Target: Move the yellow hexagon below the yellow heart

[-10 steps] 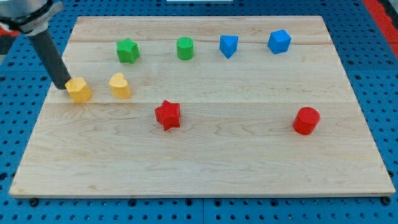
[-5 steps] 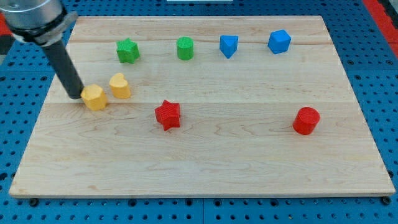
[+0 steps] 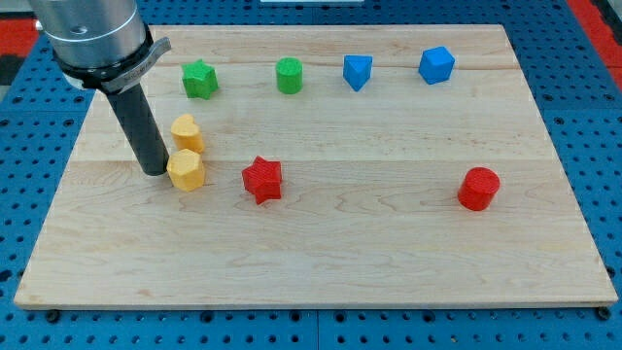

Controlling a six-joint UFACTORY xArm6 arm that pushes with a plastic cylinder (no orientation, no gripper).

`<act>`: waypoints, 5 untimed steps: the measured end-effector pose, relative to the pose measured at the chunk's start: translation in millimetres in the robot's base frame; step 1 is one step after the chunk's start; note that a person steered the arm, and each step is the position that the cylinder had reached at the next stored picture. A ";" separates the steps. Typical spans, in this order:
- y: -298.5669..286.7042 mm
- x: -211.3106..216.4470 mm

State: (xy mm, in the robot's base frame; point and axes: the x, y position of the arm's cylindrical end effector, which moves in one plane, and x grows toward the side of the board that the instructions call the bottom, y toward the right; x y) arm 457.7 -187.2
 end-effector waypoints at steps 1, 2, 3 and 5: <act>-57.2 -2.0; -59.9 -42.9; -54.0 -99.7; -8.8 -170.9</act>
